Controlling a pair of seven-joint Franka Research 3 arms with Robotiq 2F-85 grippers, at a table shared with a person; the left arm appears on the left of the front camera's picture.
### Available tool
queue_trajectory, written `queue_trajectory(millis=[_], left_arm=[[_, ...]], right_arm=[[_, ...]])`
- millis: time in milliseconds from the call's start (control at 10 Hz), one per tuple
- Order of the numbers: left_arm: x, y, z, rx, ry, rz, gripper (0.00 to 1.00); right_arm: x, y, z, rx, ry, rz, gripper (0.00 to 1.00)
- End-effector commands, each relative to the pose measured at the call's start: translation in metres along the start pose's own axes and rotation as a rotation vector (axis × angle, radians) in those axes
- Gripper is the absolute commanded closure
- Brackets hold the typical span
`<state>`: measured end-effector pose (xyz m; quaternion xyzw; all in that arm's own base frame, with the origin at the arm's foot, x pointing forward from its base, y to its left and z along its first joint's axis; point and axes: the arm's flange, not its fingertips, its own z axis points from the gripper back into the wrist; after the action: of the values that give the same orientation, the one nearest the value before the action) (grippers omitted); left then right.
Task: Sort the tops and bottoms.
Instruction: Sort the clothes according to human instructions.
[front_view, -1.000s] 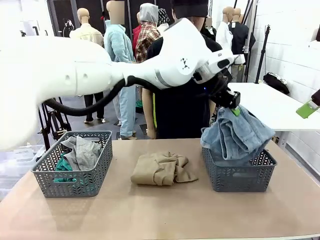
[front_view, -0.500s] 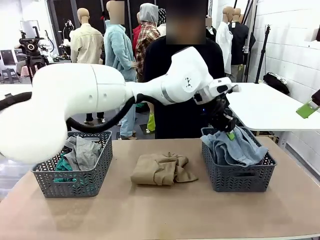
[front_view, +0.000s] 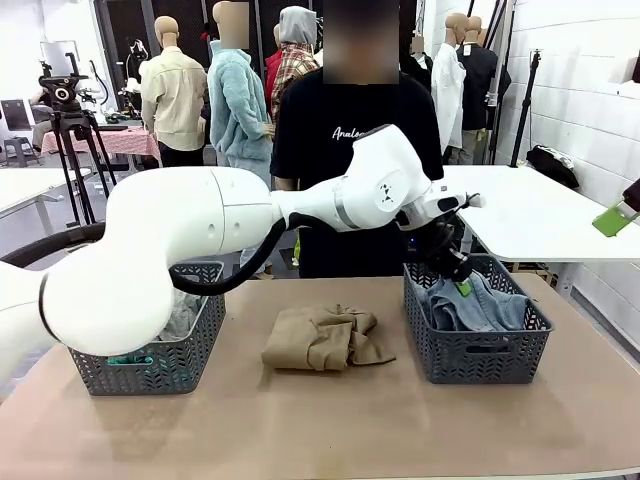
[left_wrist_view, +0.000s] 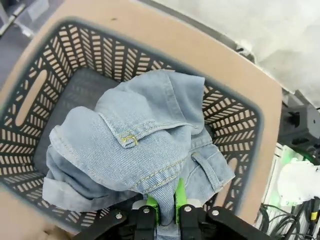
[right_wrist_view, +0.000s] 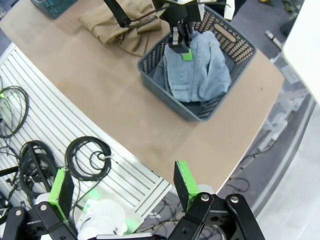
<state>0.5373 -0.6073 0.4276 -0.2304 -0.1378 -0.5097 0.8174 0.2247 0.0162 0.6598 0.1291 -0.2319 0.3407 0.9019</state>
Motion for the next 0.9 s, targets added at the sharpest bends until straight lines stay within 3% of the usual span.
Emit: queue_trajectory(millis=[0, 200, 300, 800], left_arm=[[0.02, 0.011, -0.014, 0.017, 0.024, -0.013, 1.0], [0.016, 0.013, -0.017, 0.02, 0.038, 0.009, 1.0], [0.017, 0.011, -0.015, 0.033, 0.033, 0.009, 0.94], [0.024, 0.01, 0.007, 0.052, -0.017, 0.007, 0.01]], right_arm=[[0.0, 0.001, 0.001, -0.004, 0.018, 0.003, 0.0], [0.0, 0.001, 0.001, -0.004, 0.018, 0.003, 0.0], [0.0, 0.001, 0.001, -0.004, 0.018, 0.003, 0.0], [0.0, 0.001, 0.001, -0.004, 0.018, 0.003, 0.0]])
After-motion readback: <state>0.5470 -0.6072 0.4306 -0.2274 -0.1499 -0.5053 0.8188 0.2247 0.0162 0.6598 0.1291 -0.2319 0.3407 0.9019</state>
